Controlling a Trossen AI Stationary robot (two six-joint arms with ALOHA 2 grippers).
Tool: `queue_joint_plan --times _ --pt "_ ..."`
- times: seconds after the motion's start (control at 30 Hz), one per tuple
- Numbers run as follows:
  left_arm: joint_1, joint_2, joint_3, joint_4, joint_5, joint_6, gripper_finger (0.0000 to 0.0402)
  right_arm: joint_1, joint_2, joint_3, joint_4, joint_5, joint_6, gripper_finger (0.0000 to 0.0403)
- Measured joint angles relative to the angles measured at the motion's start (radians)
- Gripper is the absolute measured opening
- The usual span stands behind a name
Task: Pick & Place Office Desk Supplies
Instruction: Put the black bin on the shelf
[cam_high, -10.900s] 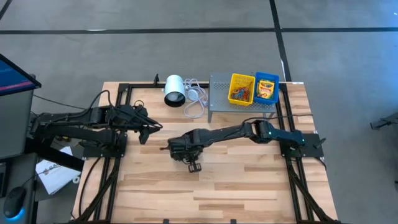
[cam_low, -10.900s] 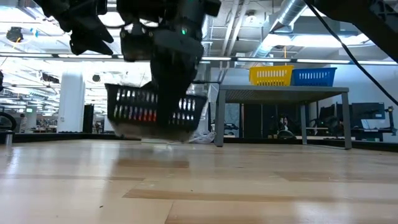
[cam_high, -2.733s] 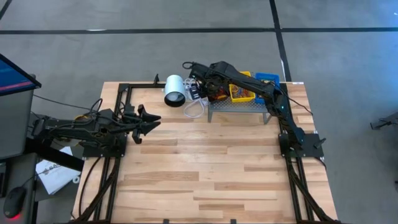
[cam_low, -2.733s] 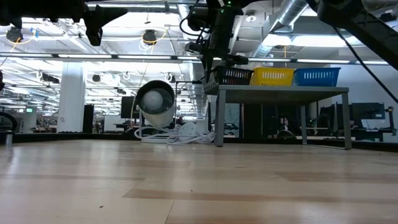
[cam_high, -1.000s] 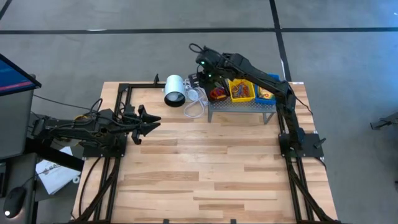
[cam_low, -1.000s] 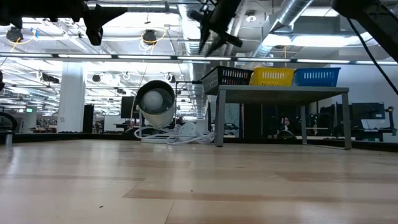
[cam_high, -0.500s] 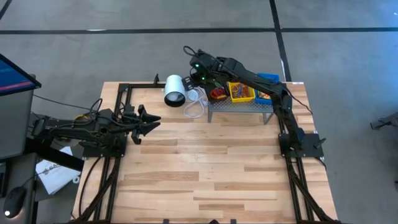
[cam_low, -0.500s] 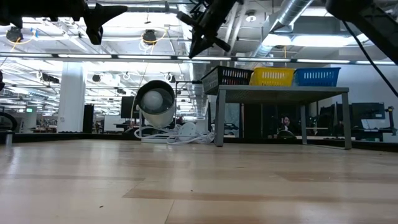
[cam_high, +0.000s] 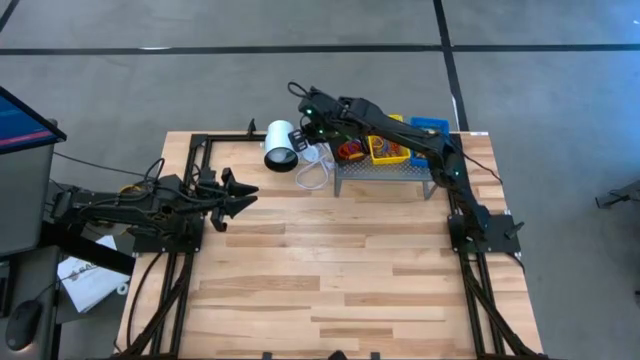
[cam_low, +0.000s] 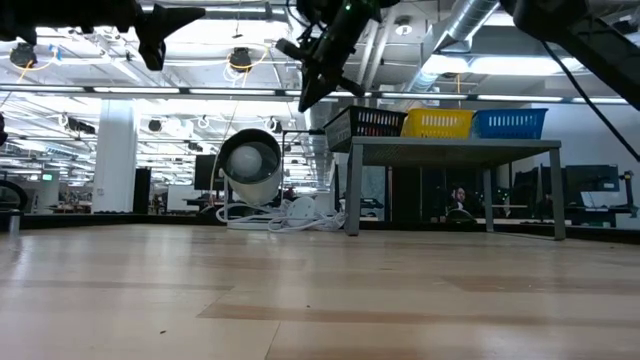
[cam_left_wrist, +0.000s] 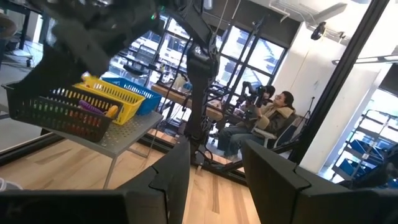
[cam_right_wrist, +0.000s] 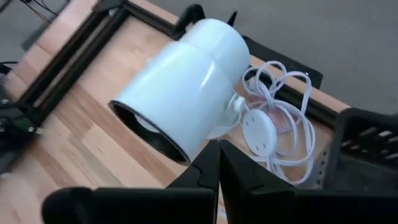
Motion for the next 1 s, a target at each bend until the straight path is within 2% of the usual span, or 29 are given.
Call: queue_joint_plan --times 1.0 --pt "0.000 0.000 0.000 0.001 0.000 0.008 0.0142 -0.041 0.024 0.001 -0.084 0.026 -0.002 0.0000"
